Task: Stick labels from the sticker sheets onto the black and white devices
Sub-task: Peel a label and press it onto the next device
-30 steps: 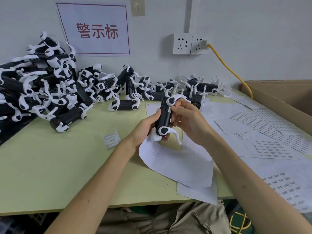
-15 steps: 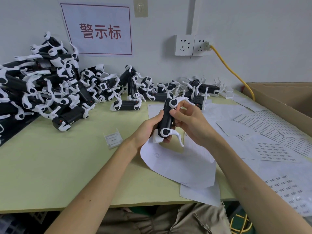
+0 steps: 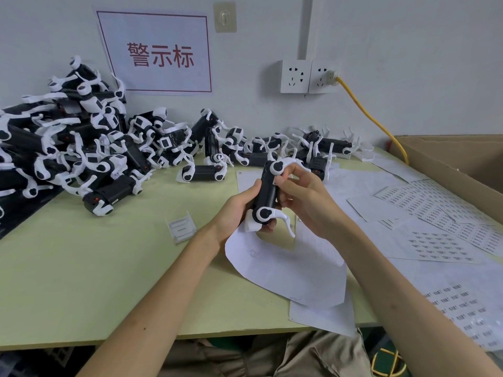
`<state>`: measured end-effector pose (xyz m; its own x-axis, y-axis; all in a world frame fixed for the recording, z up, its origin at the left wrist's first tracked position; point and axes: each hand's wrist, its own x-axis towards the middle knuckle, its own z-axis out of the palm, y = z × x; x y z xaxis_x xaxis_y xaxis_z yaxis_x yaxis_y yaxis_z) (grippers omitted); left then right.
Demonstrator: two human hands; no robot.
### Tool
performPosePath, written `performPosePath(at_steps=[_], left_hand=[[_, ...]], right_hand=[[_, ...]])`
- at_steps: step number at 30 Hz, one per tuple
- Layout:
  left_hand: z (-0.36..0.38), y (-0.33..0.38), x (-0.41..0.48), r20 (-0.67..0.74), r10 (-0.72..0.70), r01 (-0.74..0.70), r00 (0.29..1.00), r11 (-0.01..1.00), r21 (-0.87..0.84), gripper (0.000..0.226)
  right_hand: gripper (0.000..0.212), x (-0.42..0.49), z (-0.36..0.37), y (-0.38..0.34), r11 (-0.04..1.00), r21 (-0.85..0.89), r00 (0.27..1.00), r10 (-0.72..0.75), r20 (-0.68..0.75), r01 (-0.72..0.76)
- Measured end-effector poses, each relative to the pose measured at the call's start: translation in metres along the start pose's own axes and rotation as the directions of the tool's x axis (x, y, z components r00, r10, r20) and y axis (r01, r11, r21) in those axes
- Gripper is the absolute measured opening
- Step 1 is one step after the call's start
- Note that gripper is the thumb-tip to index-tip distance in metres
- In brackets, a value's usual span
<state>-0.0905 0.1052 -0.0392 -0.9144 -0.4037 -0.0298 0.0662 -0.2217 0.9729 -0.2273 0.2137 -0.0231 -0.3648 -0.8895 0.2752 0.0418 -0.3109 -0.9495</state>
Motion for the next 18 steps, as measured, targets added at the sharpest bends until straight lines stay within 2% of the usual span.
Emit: performPosePath(at_steps=[5,9,11,13,15,18], left_hand=[[0.0,0.003,0.0,0.005,0.0,0.0,1.0,1.0,-0.014,0.052],[0.001,0.0,0.001,-0.042,-0.018,0.018,0.999,1.0,-0.005,0.064],[-0.001,0.0,0.002,-0.063,0.01,-0.009,0.998,1.0,0.019,0.08],[-0.004,-0.001,0.003,-0.074,0.033,-0.032,0.997,0.999,0.01,0.087],[-0.006,-0.001,0.004,-0.052,0.031,-0.032,0.998,0.999,-0.021,0.076],[-0.009,0.001,0.004,0.04,-0.001,0.003,0.999,0.997,-0.071,0.06]], right_hand=[[0.022,0.002,0.0,0.0,0.999,0.037,1.0,0.021,-0.004,-0.021],[0.026,0.006,-0.004,0.005,1.0,-0.026,0.985,-0.015,-0.169,0.011],[0.022,0.007,-0.009,0.004,0.999,-0.04,0.968,-0.04,-0.249,0.031],[0.017,0.007,-0.014,0.001,0.998,-0.015,0.952,-0.056,-0.299,0.054],[0.025,0.006,-0.017,-0.001,0.997,0.005,0.938,-0.076,-0.339,0.082],[0.05,0.007,-0.024,-0.001,0.994,-0.062,0.936,-0.103,-0.335,0.087]])
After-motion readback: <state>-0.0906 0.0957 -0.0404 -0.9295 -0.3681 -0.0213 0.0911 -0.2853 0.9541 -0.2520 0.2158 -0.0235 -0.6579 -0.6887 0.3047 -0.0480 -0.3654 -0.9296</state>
